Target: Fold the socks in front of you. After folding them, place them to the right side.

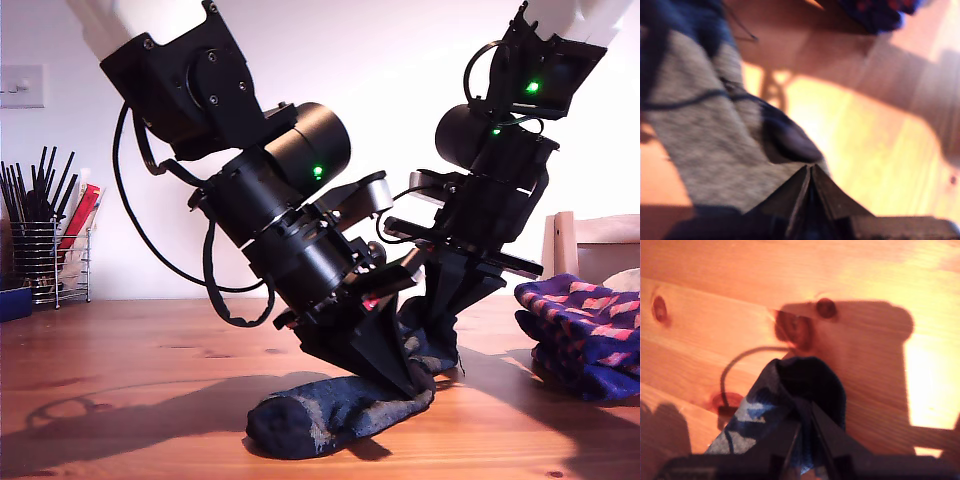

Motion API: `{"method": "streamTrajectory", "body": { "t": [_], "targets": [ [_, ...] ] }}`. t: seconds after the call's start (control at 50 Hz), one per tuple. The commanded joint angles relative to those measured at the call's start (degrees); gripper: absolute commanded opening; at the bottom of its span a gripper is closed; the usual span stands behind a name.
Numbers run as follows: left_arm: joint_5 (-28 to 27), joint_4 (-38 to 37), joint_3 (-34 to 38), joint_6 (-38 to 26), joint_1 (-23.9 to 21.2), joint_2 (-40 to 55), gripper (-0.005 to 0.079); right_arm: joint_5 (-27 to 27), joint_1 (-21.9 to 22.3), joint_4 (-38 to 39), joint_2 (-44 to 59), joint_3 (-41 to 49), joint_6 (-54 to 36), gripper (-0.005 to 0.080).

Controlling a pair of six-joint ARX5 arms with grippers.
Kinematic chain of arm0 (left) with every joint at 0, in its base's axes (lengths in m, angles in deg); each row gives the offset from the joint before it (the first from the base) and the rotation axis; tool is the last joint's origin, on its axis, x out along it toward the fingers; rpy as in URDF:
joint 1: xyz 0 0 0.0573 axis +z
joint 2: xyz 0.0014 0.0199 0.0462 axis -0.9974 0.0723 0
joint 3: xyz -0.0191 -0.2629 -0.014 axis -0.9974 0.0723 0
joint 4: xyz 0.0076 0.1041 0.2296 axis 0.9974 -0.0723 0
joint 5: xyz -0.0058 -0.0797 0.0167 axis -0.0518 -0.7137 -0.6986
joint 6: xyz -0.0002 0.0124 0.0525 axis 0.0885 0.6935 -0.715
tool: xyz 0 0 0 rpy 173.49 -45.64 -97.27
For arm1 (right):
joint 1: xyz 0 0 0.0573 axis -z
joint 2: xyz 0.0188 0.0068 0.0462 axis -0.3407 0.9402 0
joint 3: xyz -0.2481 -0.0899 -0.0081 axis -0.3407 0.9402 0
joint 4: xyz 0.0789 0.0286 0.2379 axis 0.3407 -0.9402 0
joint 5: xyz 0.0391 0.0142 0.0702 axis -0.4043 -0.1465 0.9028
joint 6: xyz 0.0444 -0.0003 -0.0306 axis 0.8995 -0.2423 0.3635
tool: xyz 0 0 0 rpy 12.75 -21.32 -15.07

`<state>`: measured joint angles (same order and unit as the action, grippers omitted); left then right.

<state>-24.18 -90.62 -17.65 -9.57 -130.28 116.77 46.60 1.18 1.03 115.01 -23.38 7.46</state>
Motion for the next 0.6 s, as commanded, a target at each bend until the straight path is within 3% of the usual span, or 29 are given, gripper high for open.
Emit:
{"method": "streamTrajectory", "body": {
  "t": [0.0, 0.2, 0.4, 0.58],
  "targets": [
    [0.2, 0.3, 0.7, -0.3, 0.2, -0.9, -0.0020, -0.3, -1.5, 0.0, -1.9, -0.6, -0.7, -0.0013],
    [2.9, -4.9, 0.7, -1.2, 0.7, -0.9, -0.0020, -1.6, -4.8, 1.0, -1.7, -0.6, -2.0, -0.0013],
    [3.7, -8.6, 0.7, -2.7, 1.4, -0.9, -0.0020, -7.6, -7.4, 4.5, -1.4, -0.6, -3.6, -0.0013],
    [3.6, -8.5, 0.7, -2.7, 1.4, -1.0, -0.0020, -10.0, -8.0, 6.5, -1.0, -0.6, -4.5, -0.0013]
  ]
}}
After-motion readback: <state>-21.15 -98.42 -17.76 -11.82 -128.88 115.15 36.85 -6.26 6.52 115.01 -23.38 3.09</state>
